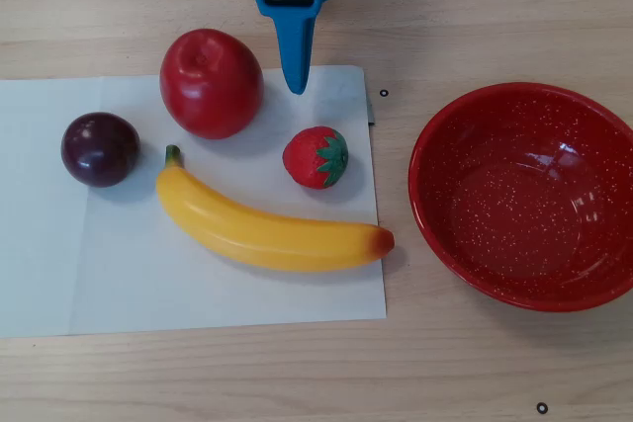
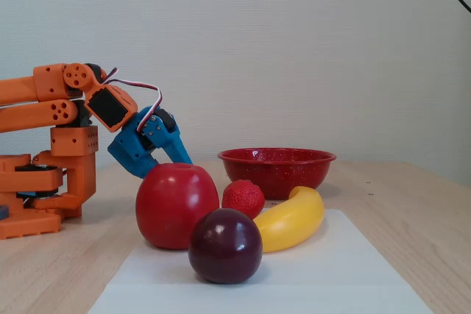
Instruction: Grasp the banana and put it in the red bowl
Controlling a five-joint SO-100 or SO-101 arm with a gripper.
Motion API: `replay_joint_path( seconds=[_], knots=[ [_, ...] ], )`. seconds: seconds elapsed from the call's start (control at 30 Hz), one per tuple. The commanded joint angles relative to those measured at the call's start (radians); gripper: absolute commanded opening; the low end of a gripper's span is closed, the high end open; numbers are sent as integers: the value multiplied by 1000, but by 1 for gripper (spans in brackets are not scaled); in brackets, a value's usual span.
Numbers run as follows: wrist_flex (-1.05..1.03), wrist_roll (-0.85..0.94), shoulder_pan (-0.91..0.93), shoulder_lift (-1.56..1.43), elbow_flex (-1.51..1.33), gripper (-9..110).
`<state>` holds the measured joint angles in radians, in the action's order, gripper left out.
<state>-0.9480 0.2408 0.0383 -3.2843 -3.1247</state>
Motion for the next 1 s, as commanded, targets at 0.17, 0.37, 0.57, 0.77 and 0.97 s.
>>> replay_joint_path(
  seconds=[0.17,0.37,0.57,0.77,0.97],
  knots=[
    [-25,-12,-17,152,152,0],
    [-84,-17,-18,284,330,0],
    [-160,-18,-18,443,517,0],
    [-261,2,-25,644,762,0],
    [-423,21,-44,897,1058,0]
  ],
)
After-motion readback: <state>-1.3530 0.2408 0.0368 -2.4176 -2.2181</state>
